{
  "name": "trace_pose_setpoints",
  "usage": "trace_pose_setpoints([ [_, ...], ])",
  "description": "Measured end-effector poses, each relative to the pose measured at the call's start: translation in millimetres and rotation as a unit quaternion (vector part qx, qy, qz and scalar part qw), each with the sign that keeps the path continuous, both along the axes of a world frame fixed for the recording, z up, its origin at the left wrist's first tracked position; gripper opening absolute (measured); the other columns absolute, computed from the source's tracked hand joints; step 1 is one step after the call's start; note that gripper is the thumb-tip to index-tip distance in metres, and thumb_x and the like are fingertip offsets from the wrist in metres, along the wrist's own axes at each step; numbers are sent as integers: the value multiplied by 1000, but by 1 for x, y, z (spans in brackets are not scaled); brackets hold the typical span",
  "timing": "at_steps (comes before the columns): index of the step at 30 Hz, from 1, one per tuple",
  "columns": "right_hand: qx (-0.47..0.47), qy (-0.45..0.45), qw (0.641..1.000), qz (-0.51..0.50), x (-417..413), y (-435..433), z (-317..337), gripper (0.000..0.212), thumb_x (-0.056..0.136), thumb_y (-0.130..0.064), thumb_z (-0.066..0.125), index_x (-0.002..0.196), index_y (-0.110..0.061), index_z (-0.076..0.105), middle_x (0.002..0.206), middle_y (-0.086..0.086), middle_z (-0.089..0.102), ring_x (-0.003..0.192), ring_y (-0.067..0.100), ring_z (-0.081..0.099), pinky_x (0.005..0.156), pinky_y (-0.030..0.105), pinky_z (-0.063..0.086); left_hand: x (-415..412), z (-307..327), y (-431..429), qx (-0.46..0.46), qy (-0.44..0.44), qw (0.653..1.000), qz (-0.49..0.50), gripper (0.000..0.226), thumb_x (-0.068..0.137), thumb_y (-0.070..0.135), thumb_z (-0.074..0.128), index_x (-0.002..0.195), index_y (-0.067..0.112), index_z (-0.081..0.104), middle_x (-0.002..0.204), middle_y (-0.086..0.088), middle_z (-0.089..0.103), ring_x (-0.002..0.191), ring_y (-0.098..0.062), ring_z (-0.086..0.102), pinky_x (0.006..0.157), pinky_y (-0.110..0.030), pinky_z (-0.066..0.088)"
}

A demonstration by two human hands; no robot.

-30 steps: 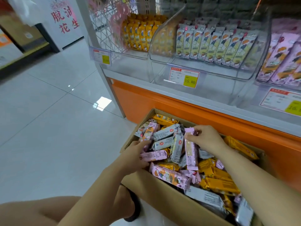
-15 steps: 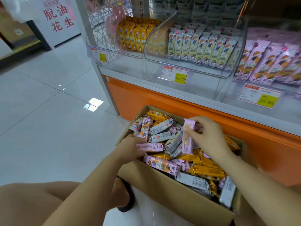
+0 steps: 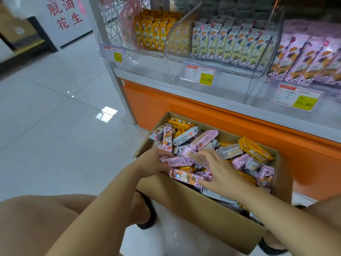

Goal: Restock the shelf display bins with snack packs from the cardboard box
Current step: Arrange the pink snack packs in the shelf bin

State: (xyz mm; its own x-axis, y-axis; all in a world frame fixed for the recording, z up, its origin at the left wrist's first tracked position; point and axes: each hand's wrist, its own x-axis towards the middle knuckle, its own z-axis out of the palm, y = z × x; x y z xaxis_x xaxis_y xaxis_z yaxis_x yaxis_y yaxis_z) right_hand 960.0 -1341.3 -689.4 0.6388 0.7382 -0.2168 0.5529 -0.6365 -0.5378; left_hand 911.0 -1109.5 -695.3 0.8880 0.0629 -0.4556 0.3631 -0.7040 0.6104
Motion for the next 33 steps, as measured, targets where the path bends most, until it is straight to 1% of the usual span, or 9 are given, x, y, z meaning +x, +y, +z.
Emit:
trace_pose_setpoints([
  [2,-13,-26,999,29,0,-2,-2,51,86,-35,67,125,-32,35,144,-12,17,122,12,44,93,25,42,0,-1,-1,-11,-8,1000,8,42,89,17,65,130,23,58,139,4,50,108,-11,50,81,-16,36],
  [4,-34,-57,997,45,1,-2,-3,43,84,-42,66,119,-33,43,151,-12,10,138,16,27,107,32,30,-1,-3,-1,-30,-15,999,26,40,90,16,64,129,23,58,132,6,53,101,-7,50,71,-7,38],
  [6,-73,-79,993,47,2,0,-7,50,80,-52,66,123,-37,47,157,-9,-2,145,18,9,115,37,16,-1,-4,-2,-55,-15,997,46,39,91,18,65,129,21,58,122,8,53,99,-5,50,69,-3,40],
  [8,-97,-64,993,37,2,3,-12,58,78,-58,65,130,-39,47,159,-6,-7,146,20,5,117,40,11,-1,-4,-3,-62,-15,996,59,41,90,19,66,130,21,58,122,7,51,101,-7,50,75,-7,39],
  [12,-99,-38,994,17,5,10,-10,48,83,-50,63,129,-37,53,154,-1,21,141,24,21,114,37,18,0,-5,-2,-60,-16,995,76,43,89,21,67,131,22,58,134,4,51,106,-9,50,88,-21,39],
  [16,-59,-42,997,-15,14,4,3,45,83,-44,62,127,-36,55,132,-3,44,123,21,44,101,31,33,2,-6,-2,-66,-23,993,95,40,88,22,68,127,21,58,137,1,50,108,-12,50,90,-24,41],
  [21,-8,-15,998,-63,27,-14,25,46,82,-40,68,126,-33,58,141,-4,43,130,17,41,101,30,35,8,-6,-3,-65,-63,988,127,48,87,23,70,131,28,51,139,1,49,100,-11,52,71,-14,40],
  [27,127,-15,985,-115,41,-26,35,36,73,-25,78,108,-23,69,112,-12,55,106,8,55,84,23,41,11,-4,-5,-52,-70,988,129,57,85,24,71,137,27,47,141,-2,47,101,-13,50,82,-25,38],
  [33,162,-73,967,-181,48,-3,20,43,76,-28,77,117,-20,67,118,-4,55,105,8,49,87,22,41,11,-6,-8,-95,-31,987,123,64,86,22,71,143,26,41,147,0,42,122,-22,51,93,-26,40],
])
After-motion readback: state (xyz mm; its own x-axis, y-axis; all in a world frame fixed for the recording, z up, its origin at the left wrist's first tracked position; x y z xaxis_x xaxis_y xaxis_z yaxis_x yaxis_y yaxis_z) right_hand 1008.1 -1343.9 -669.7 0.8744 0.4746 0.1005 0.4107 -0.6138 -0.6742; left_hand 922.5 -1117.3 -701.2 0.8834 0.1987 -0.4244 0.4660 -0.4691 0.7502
